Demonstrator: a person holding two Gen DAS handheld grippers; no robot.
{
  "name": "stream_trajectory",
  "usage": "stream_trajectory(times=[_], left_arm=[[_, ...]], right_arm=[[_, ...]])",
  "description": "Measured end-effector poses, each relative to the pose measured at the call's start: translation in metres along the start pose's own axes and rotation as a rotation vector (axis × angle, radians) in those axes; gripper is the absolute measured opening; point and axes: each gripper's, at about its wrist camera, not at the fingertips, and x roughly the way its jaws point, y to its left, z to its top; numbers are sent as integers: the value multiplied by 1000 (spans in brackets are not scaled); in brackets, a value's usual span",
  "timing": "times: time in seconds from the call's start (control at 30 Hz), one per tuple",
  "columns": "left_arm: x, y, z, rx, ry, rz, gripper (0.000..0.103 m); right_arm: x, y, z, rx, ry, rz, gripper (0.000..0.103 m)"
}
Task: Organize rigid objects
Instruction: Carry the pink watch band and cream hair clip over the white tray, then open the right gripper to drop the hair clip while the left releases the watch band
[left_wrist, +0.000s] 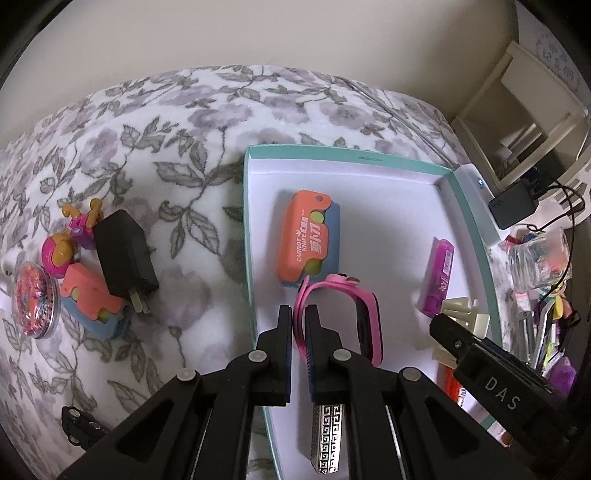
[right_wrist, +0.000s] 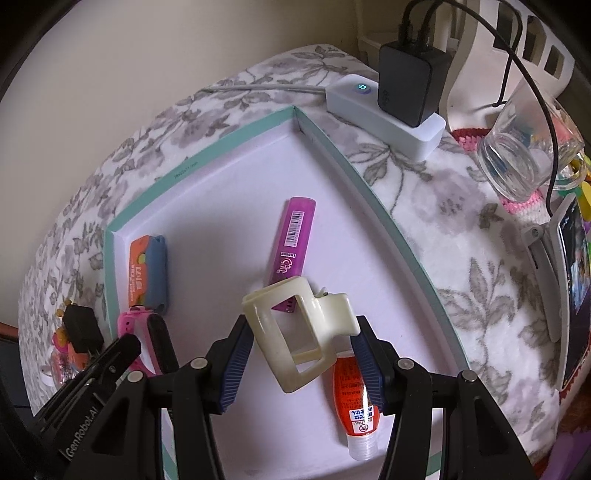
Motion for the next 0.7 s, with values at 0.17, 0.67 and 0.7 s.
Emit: stream_trajectory(times=[0.17,0.67,0.7], left_arm=[[-2,4,1,-17,13,-23,8],[-24,21,8,-81,-22,-38,32],[-27,23,9,-85,-29,-35,33]], right_arm=[[0,2,-1,-11,6,-8,58],[-8,11,2,-66,-7,-21,59],[-10,12,2,-71,-13,-24,59]])
